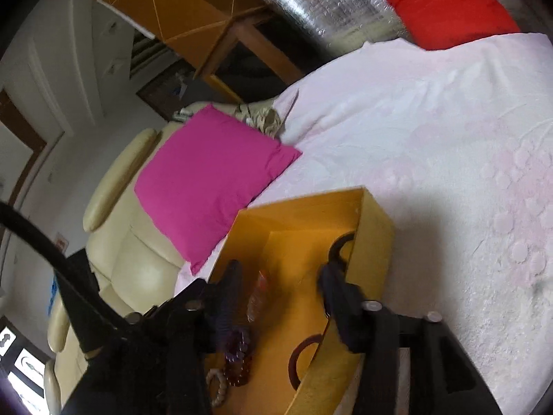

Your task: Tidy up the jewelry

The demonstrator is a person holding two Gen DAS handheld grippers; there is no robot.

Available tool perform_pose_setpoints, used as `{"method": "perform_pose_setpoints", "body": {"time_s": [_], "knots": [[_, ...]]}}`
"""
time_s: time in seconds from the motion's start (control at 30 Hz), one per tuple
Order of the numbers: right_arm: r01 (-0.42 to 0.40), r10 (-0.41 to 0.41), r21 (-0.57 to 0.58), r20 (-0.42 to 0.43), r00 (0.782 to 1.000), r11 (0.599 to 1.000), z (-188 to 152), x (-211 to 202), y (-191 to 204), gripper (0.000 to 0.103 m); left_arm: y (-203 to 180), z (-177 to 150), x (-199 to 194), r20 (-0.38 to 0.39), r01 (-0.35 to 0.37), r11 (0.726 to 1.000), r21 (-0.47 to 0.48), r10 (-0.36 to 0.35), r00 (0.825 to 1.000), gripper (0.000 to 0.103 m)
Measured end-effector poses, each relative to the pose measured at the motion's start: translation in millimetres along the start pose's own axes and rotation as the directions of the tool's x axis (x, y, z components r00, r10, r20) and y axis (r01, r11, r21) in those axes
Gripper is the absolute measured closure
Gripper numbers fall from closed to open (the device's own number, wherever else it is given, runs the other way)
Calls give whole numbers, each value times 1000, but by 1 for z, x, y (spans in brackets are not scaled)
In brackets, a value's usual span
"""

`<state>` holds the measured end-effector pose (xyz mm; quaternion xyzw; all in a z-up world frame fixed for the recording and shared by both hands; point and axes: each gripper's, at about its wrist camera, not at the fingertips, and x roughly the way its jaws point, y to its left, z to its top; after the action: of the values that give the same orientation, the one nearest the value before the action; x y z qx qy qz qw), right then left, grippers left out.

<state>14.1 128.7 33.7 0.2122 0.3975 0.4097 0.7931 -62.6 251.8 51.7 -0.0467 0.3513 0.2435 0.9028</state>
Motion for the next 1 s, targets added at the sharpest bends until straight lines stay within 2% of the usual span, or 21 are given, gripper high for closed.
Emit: {"method": "perform_pose_setpoints", "body": {"time_s": [0.03, 0.17, 0.2, 0.33, 0.53, 0.67, 0.87, 1.0], "knots": [[7, -7, -10, 3, 1000, 1000, 1, -3, 1, 49, -1, 0, -2, 3, -4, 1000, 6, 4, 1000, 36], [19, -19, -17, 9, 1000, 1000, 2, -13, 0, 49, -4, 4, -15, 25, 9, 1000, 10, -9, 1000, 31], [26, -26, -22, 9, 1000, 999, 2, -16, 0, 49, -5, 4, -17, 30, 7, 1000, 10, -8, 1000, 26], [48, -48, -20, 4, 999, 999, 1, -24, -5, 49, -11, 6, -38, 99, 1, 1000, 21, -3, 995, 21], [98, -98, -55, 2, 995, 994, 0, -49, -10, 49, -21, 6, -64, 153, -1, 1000, 20, -2, 988, 18], [139, -138, -98, 25, 990, 985, -3, -72, -6, 47, -26, 4, -79, 156, -12, 1000, -3, 12, 988, 13], [203, -185, -203, 104, 977, 958, -14, -122, 17, 47, -22, -7, -116, 135, -51, 997, -63, 59, 989, 12], [207, -176, -212, 156, 972, 955, -27, -165, 31, 39, -17, -20, -148, 145, -87, 994, -67, 96, 985, 12]]}}
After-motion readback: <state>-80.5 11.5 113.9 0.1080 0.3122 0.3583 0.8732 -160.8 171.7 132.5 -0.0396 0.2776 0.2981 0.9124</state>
